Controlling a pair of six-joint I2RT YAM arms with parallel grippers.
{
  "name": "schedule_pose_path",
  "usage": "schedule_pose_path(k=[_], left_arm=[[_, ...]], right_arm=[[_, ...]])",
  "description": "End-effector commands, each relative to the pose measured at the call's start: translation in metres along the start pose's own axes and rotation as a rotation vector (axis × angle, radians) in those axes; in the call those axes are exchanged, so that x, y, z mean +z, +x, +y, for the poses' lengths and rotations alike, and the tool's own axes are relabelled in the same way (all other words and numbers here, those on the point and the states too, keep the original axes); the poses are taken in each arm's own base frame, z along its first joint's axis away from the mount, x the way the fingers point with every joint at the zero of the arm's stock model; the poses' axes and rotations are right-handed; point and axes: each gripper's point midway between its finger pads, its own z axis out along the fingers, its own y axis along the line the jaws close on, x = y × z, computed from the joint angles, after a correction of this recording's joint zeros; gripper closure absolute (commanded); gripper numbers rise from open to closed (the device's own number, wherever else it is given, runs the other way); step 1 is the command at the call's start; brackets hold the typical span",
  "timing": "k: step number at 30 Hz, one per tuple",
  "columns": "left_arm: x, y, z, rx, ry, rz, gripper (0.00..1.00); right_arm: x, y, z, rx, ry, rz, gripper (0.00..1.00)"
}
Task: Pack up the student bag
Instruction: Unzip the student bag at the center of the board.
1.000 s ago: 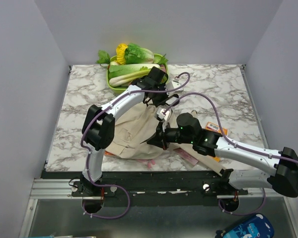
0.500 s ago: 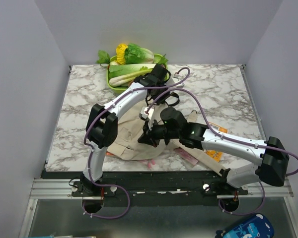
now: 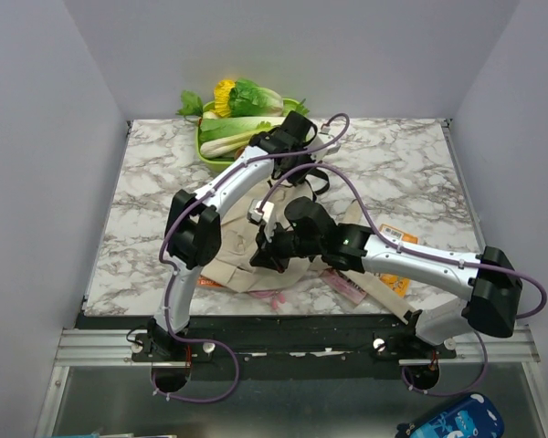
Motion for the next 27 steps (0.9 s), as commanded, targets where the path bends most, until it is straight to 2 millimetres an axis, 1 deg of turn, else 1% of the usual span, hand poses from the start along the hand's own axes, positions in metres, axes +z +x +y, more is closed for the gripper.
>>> schedule_pose_path(k=[1,3,4,5,6,7,8,9,11,12,13,14,15,16,17,18,19,20,21,22,23,24,25,26,27], left_arm=[[-0.024,-0.032,0.022,-0.005,-0.116,-0.151,1.0],[-0.025,-0.028,0.027,-0.026,-0.136,-0.123,1.0],[-0.017,-0.025,0.028,-0.047,-0.135,-0.103,1.0],[-0.027,-0.043,0.034,-0.056,-0.154,-0.141,1.0],[-0.028,-0.043,0.034,-0.072,-0.145,-0.125,1.0],[-0.021,-0.043,0.035,-0.083,-0.136,-0.117,1.0],[-0.03,-0.06,0.037,-0.09,-0.142,-0.158,1.0],[-0.032,-0.063,0.036,-0.091,-0.133,-0.163,1.0],[-0.034,-0.066,0.034,-0.085,-0.122,-0.174,1.0],[-0.035,-0.065,0.033,-0.069,-0.119,-0.175,1.0],[-0.041,-0.066,0.032,-0.058,-0.117,-0.181,1.0],[-0.035,-0.053,0.027,-0.055,-0.103,-0.145,1.0],[-0.035,-0.047,0.026,-0.038,-0.099,-0.135,1.0],[-0.043,-0.045,0.023,-0.03,-0.097,-0.137,0.99],[-0.036,-0.027,0.017,-0.035,-0.074,-0.093,0.96],[-0.036,-0.022,0.014,-0.034,-0.065,-0.088,0.93],[-0.045,-0.021,0.009,-0.027,-0.051,-0.098,0.82],[-0.038,-0.003,0.001,-0.034,-0.027,-0.057,0.77],[-0.04,0.002,-0.002,-0.029,-0.019,-0.055,0.72],[-0.05,-0.001,-0.004,-0.025,-0.019,-0.076,0.65],[-0.047,0.013,-0.01,-0.03,-0.007,-0.051,0.61],[-0.048,0.013,-0.009,-0.026,-0.018,-0.062,0.57],[-0.058,0.011,-0.007,-0.015,-0.039,-0.076,0.56],[-0.057,0.019,-0.008,-0.005,-0.042,-0.059,0.55],[-0.061,0.021,-0.004,-0.003,-0.069,-0.052,0.54]], right_arm=[[0.003,0.009,0.018,0.001,-0.048,0.023,0.97],[0.015,0.011,0.014,-0.001,-0.044,0.062,0.99],[0.019,0.012,0.012,-0.002,-0.036,0.078,0.99],[0.029,0.022,0.011,0.001,-0.042,0.12,0.99],[0.033,0.019,0.012,-0.009,-0.05,0.118,0.99],[0.039,0.021,0.013,-0.011,-0.056,0.128,0.99],[0.044,0.026,0.017,-0.013,-0.065,0.152,0.99],[0.053,0.029,0.015,-0.019,-0.066,0.176,0.99],[0.056,0.037,0.009,-0.018,-0.036,0.205,0.98],[0.053,0.035,0.009,-0.015,-0.025,0.196,0.96],[0.05,0.042,0.003,-0.016,0.004,0.205,0.89],[0.047,0.041,0.003,-0.021,0.016,0.192,0.84],[0.043,0.04,0.0,-0.018,0.037,0.182,0.79],[0.034,0.038,-0.004,-0.022,0.074,0.166,0.62],[0.03,0.034,-0.006,-0.022,0.097,0.148,0.49],[0.026,0.033,-0.007,-0.02,0.112,0.14,0.38],[0.018,0.023,-0.01,-0.031,0.139,0.11,0.27],[0.015,0.023,-0.01,-0.035,0.143,0.102,0.23],[0.01,0.018,-0.011,-0.036,0.154,0.085,0.2],[0.005,0.014,-0.012,-0.037,0.161,0.069,0.15],[-0.005,0.005,-0.013,-0.035,0.169,0.035,0.15],[-0.01,0.0,-0.014,-0.028,0.173,0.012,0.15],[-0.016,-0.004,-0.014,-0.022,0.175,-0.006,0.15],[-0.031,-0.018,-0.017,-0.017,0.188,-0.065,0.15],[-0.036,-0.013,-0.02,-0.005,0.191,-0.069,0.16]])
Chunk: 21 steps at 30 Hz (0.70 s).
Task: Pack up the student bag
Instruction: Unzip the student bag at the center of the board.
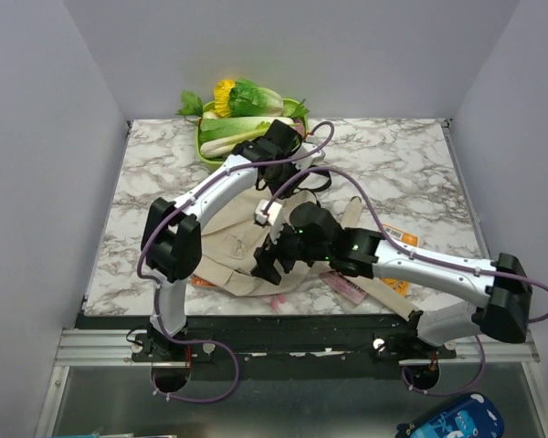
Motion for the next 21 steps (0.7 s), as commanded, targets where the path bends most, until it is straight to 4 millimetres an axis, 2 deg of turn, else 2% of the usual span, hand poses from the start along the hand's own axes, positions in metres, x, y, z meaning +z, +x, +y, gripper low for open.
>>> schedule_pose_path(k=[1,2,3,4,5,6,7,8,10,11,12,13,14,15,18,20,21], left_arm=[[-0.041,-0.022,0.014,0.051,-0.088,-0.118,0.53],[-0.046,-0.023,0.018,0.045,-0.101,-0.12,0.53],[-0.05,-0.019,0.019,0.035,-0.101,-0.108,0.53],[-0.059,-0.02,0.024,0.021,-0.113,-0.118,0.53],[-0.064,-0.021,0.025,0.012,-0.113,-0.123,0.53],[-0.068,-0.018,0.022,0.0,-0.1,-0.113,0.53],[-0.075,-0.019,0.016,-0.003,-0.068,-0.127,0.53],[-0.076,-0.015,0.011,-0.006,-0.043,-0.122,0.53],[-0.084,-0.013,-0.013,-0.014,0.061,-0.145,0.51],[-0.079,-0.002,-0.026,-0.029,0.123,-0.129,0.5],[-0.079,0.0,-0.036,-0.032,0.165,-0.137,0.47],[-0.079,0.004,-0.045,-0.032,0.203,-0.137,0.39],[-0.076,0.008,-0.056,-0.03,0.257,-0.133,0.36],[-0.07,0.019,-0.065,-0.027,0.285,-0.107,0.35],[-0.064,0.028,-0.08,-0.018,0.351,-0.101,0.34],[-0.062,0.03,-0.084,-0.028,0.367,-0.1,0.3],[-0.062,0.029,-0.088,-0.034,0.389,-0.104,0.28]], right_arm=[[-0.034,-0.018,-0.021,0.051,0.07,-0.126,0.16],[-0.041,-0.02,-0.036,0.076,0.107,-0.15,0.17],[-0.052,-0.023,-0.042,0.098,0.128,-0.181,0.19],[-0.053,-0.005,-0.055,0.156,0.173,-0.16,0.23],[-0.057,0.001,-0.067,0.189,0.214,-0.161,0.25],[-0.063,0.01,-0.084,0.231,0.267,-0.166,0.26],[-0.064,0.029,-0.094,0.279,0.318,-0.143,0.27],[-0.066,0.038,-0.102,0.305,0.352,-0.137,0.27],[-0.067,0.05,-0.104,0.334,0.374,-0.134,0.28],[-0.066,0.067,-0.107,0.352,0.402,-0.112,0.28],[-0.066,0.069,-0.108,0.361,0.405,-0.124,0.28],[-0.066,0.074,-0.107,0.377,0.404,-0.129,0.28],[-0.065,0.085,-0.105,0.388,0.405,-0.117,0.28],[-0.064,0.086,-0.106,0.394,0.405,-0.128,0.29],[-0.061,0.095,-0.104,0.409,0.398,-0.121,0.3],[-0.058,0.101,-0.103,0.416,0.393,-0.102,0.31],[-0.056,0.095,-0.104,0.411,0.386,-0.13,0.31]])
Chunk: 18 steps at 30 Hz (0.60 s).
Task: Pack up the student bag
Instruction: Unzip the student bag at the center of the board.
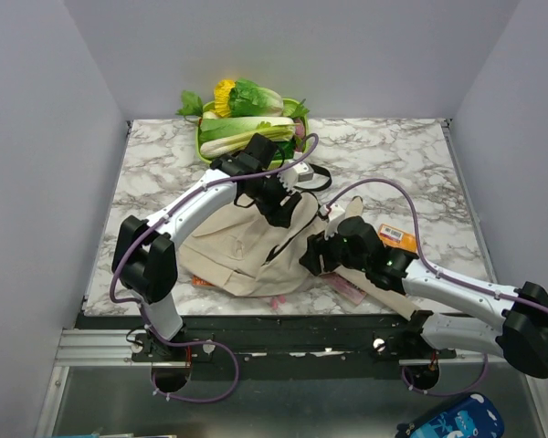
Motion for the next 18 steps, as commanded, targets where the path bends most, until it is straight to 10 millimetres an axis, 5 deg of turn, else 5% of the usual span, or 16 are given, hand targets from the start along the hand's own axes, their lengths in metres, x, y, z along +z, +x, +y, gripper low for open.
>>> schedule_pose_path(k=[1,5,18], left_arm=[[0.004,-0.004,-0.03,-0.014,0.149,-0.035,0.26],[0.002,-0.008,-0.047,-0.034,0.244,-0.052,0.12],[-0.011,-0.009,-0.075,-0.039,0.359,-0.088,0.06]], right_arm=[[0.004,-0.016,0.004,0.031,-0.014,-0.085,0.32],[0.005,-0.016,0.01,0.032,-0.045,-0.088,0.34],[0.012,-0.015,0.013,0.027,-0.066,-0.082,0.39]])
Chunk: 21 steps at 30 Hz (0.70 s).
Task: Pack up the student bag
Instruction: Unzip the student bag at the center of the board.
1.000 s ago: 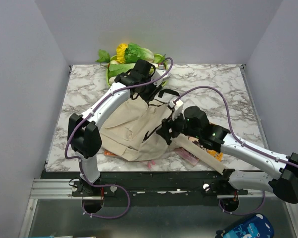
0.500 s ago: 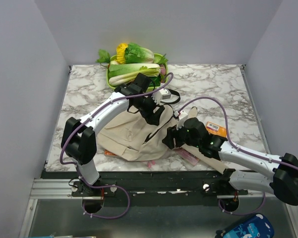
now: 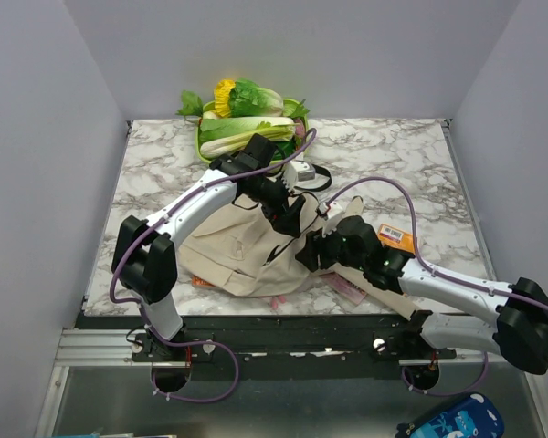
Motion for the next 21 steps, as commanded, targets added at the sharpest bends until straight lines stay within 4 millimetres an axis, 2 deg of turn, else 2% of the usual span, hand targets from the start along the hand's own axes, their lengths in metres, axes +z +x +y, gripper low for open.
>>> schedule_pose_path(k=[1,5,9,12,13,18,21], left_arm=[[-0.005,-0.001,-0.027,0.024,0.082,-0.026,0.05],[0.005,0.014,-0.018,0.033,0.046,0.019,0.06],[0.015,0.024,0.001,0.058,-0.023,0.034,0.12],[0.013,0.018,0.014,0.079,-0.061,0.01,0.25],[0.012,0.013,0.013,0.066,-0.054,-0.007,0.33],[-0.006,-0.014,0.014,0.061,-0.052,-0.072,0.56],[-0.017,-0.025,0.008,0.048,-0.039,-0.104,0.69]], right_arm=[[0.004,0.0,0.005,0.001,-0.026,-0.012,0.4],[0.003,-0.002,0.005,0.004,-0.029,-0.019,0.41],[0.0,-0.005,0.006,0.008,-0.03,-0.033,0.43],[-0.002,-0.003,0.006,0.009,-0.036,-0.034,0.44],[-0.002,-0.002,0.006,0.011,-0.034,-0.035,0.44],[0.001,0.011,0.006,0.02,-0.045,-0.006,0.46],[0.005,0.019,0.004,0.023,-0.049,0.011,0.48]])
